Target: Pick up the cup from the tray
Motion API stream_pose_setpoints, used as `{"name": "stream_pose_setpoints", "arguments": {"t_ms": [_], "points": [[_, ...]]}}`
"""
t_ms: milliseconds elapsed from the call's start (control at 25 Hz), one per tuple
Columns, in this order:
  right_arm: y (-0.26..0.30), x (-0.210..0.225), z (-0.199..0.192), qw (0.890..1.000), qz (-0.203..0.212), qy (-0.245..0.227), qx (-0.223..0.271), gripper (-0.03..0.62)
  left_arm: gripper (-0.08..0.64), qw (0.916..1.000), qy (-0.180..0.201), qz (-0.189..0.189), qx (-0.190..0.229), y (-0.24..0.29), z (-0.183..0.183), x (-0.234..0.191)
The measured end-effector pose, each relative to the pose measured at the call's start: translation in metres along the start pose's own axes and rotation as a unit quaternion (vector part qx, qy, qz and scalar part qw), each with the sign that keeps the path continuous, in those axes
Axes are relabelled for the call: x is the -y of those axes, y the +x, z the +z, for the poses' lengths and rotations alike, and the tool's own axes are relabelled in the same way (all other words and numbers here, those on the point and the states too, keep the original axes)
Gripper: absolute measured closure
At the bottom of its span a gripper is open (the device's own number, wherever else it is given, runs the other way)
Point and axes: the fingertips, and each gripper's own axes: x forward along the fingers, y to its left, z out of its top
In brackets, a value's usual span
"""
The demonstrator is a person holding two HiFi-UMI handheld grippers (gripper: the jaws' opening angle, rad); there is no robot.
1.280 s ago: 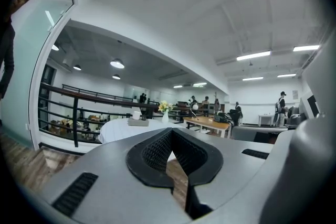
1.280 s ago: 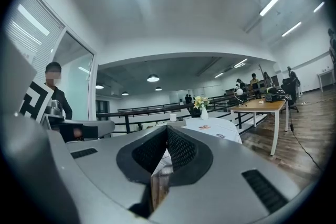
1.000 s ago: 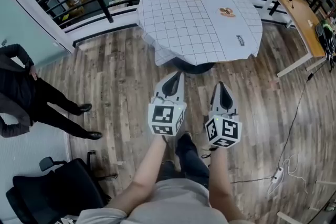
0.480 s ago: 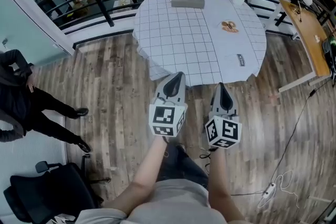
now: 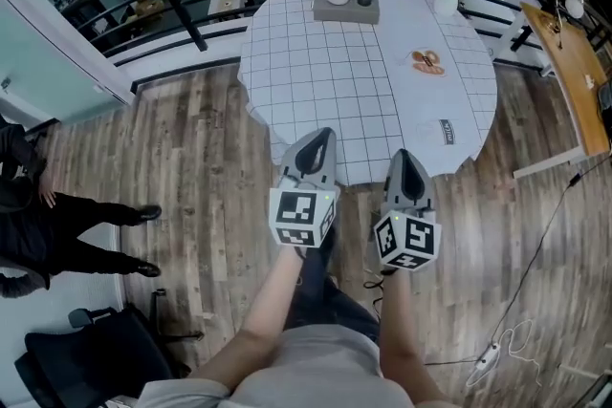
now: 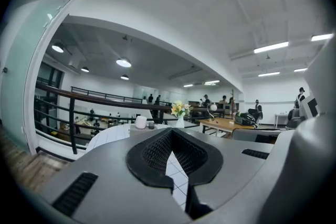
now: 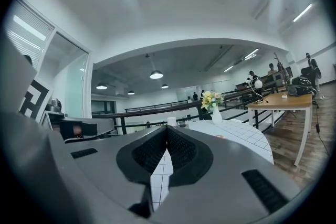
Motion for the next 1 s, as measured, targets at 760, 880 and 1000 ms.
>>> {"name": "stream_pose_setpoints", "arguments": {"t_ms": [760,880,1000], "points": [[0.206,0.01,0.015,1.0,-0.026,-0.005,-0.015,0.584,0.554,0.9995,-0.016,-0.022,-0.014,0.176,0.026,-0.113],[0.226,0.01,0.012,0.999,-0.03,-0.005,-0.022,0.584,0.554,0.9994,-0.017,-0.025,-0.019,0.194,0.024,-0.124],[0.241,0.011,0.01,0.999,-0.03,-0.005,-0.028,0.584,0.554,0.999,-0.023,-0.028,-0.026,0.21,0.02,-0.131]]}}
